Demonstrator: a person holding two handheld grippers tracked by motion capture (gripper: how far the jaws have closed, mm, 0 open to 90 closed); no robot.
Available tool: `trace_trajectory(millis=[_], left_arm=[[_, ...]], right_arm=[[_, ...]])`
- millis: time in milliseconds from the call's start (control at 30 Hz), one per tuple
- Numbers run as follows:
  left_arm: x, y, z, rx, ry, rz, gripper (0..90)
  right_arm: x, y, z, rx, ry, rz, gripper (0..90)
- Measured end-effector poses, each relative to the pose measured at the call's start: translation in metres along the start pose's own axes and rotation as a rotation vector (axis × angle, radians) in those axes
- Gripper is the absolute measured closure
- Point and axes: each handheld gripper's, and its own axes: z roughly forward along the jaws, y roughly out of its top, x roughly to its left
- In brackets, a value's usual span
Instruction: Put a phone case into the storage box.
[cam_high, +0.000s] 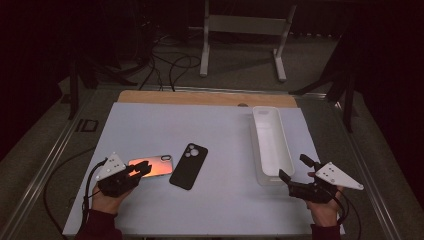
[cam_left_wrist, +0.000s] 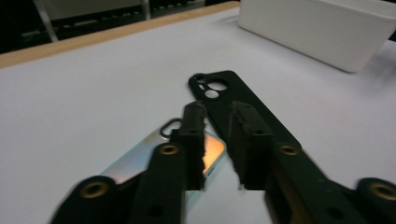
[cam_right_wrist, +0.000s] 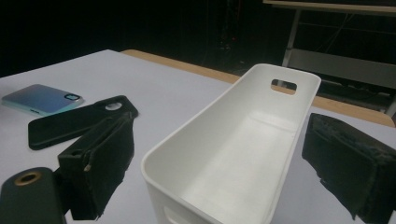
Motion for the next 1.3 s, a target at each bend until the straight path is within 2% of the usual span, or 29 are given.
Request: trace_trajectory(millis=[67, 100, 633, 1133, 1300], left_arm=[[-0.002, 0.000, 0.004, -0.005, -0.018, 0.000, 88.7], [-0.002, -0.001, 0.006, -0.003, -0.024, 0.001, 89.3], [-0.009, -0.012, 0.041, 0.112, -0.059, 0.024, 89.8], [-0.010, -0.020, 0.058, 0.180, -0.081, 0.041, 89.9], [-0.011, -0.023, 0.063, 0.218, -0.081, 0.053, 89.9]], right_arm=[[0.000, 0.000, 0.000, -0.001, 0.000, 0.002, 8.7], [0.000, 0.000, 0.000, 0.000, -0.001, 0.002, 8.7], [-0.003, -0.001, -0.002, -0.007, -0.008, 0.004, 8.8], [-0.003, -0.001, -0.003, -0.011, -0.010, 0.006, 8.9], [-0.003, 0.000, -0.003, -0.013, -0.011, 0.005, 8.9]])
